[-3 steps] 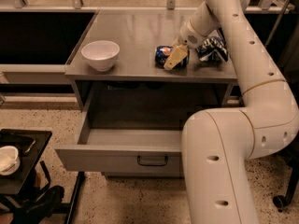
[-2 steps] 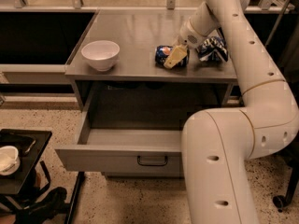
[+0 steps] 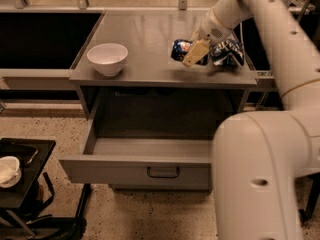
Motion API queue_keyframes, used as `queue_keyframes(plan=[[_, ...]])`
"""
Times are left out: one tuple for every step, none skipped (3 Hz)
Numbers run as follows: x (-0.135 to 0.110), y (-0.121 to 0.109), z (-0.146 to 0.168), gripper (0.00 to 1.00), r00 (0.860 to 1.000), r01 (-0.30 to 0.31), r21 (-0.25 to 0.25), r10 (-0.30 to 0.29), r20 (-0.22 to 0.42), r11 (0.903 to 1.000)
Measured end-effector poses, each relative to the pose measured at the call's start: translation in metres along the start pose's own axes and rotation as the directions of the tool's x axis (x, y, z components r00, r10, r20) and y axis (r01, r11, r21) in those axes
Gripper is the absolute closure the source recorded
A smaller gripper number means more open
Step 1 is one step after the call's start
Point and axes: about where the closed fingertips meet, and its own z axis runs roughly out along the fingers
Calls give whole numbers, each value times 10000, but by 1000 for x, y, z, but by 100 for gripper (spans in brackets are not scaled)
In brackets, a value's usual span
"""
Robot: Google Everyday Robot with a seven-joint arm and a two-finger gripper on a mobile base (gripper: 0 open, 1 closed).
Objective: Place pepsi can into top drawer
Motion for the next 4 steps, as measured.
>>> queue_keyframes(plan=[[-20, 23, -72, 100, 9959, 296, 898, -370, 822, 9955], [-41, 62, -158, 100, 9736, -175, 2119, -316, 2260, 9771], [-56, 105, -184, 100, 9371, -679, 2274, -162, 3487, 9714], [-34, 160, -148, 100, 9312, -1161, 1155, 677, 3583, 9865]])
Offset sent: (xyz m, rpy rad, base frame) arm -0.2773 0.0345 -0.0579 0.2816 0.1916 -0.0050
